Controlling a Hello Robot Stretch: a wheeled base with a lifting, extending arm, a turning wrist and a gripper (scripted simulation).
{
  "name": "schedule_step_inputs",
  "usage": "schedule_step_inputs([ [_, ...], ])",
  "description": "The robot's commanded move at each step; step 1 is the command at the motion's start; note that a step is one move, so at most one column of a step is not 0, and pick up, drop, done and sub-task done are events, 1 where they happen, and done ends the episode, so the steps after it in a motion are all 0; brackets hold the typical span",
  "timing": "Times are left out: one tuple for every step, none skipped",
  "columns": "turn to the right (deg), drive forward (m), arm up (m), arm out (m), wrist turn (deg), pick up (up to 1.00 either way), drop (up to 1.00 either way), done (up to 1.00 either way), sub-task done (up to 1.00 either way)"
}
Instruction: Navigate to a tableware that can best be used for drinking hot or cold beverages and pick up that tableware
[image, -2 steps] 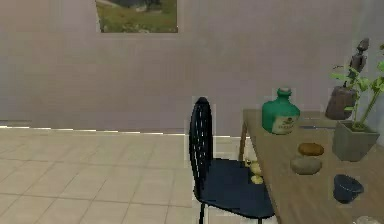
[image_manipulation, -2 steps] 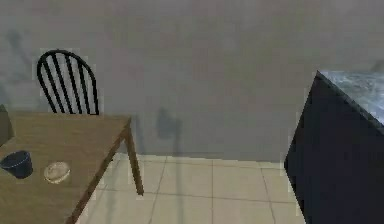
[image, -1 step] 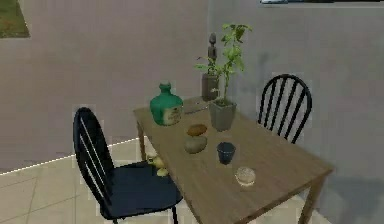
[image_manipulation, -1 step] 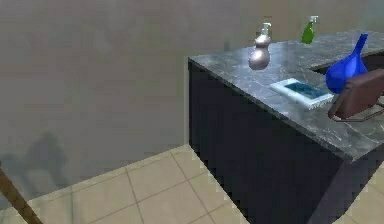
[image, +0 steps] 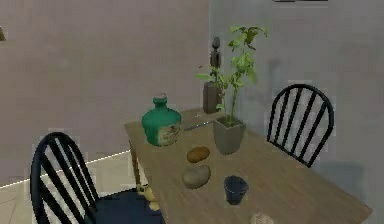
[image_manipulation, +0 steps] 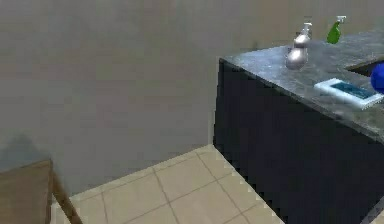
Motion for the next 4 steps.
schedule_step_inputs([
  [-45.0,0.00,0.00,0.00,0.0,0.00,0.00,0.00,0.00],
  [-24.0,0.00,0.00,0.00,0.0,0.00,0.00,0.00,0.00],
  [0.0,0.00,0.50,0.00,0.0,0.00,0.00,0.00,0.00],
  [0.0,0.00,0.38,0.00,0.0,0.00,0.00,0.00,0.00],
])
